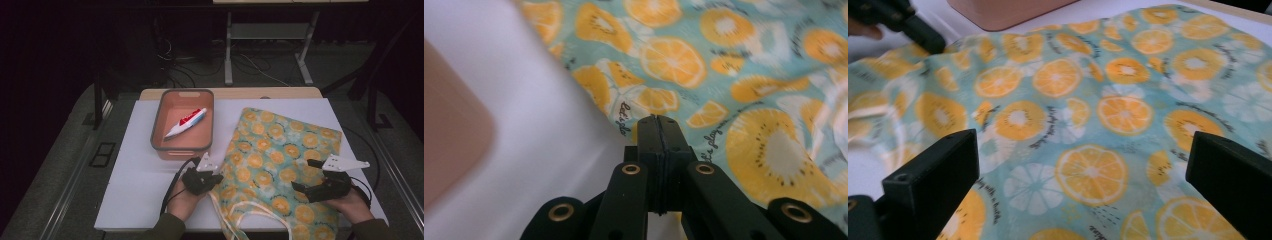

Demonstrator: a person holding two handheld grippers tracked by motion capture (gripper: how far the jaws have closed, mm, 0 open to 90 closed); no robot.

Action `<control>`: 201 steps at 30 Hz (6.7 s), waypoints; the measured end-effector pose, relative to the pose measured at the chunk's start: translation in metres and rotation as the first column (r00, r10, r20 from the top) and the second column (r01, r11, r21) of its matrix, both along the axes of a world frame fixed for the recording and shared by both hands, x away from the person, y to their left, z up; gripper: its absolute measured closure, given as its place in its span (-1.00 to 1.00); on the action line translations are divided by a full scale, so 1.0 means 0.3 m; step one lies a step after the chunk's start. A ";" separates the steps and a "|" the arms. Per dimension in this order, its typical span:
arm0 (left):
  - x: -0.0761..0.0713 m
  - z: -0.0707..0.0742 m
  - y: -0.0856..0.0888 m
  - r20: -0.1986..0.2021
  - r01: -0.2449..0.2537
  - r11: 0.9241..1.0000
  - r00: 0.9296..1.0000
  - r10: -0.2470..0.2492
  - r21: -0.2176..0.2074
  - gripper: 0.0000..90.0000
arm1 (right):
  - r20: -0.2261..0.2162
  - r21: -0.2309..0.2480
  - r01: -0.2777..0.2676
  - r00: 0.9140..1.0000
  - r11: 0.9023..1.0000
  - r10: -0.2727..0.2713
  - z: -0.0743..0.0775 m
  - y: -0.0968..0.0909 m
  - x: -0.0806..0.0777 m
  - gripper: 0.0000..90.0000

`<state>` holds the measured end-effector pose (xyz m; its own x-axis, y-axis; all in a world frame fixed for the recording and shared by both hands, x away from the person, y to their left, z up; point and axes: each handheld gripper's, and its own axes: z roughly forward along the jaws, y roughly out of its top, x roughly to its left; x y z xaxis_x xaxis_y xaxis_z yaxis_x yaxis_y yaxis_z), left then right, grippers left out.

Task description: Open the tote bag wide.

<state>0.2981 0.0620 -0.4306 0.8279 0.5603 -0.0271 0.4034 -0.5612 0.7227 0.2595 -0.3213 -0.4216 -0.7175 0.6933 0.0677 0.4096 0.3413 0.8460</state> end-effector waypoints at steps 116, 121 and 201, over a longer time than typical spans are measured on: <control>-0.107 -0.019 0.278 0.010 -0.070 0.991 0.997 0.072 -0.114 -0.67 | -0.248 -0.054 -0.501 0.844 0.864 0.475 -0.042 0.453 -0.106 0.86; -0.107 -0.018 0.279 0.010 -0.072 0.991 0.997 0.074 -0.116 -0.66 | -0.208 -0.020 -0.465 0.868 0.885 0.451 -0.006 0.415 -0.085 0.95; -0.100 -0.020 0.303 0.008 -0.047 0.992 0.999 0.048 -0.118 -1.00 | -0.248 -0.132 -0.195 0.956 0.972 0.158 -0.020 0.176 0.087 0.11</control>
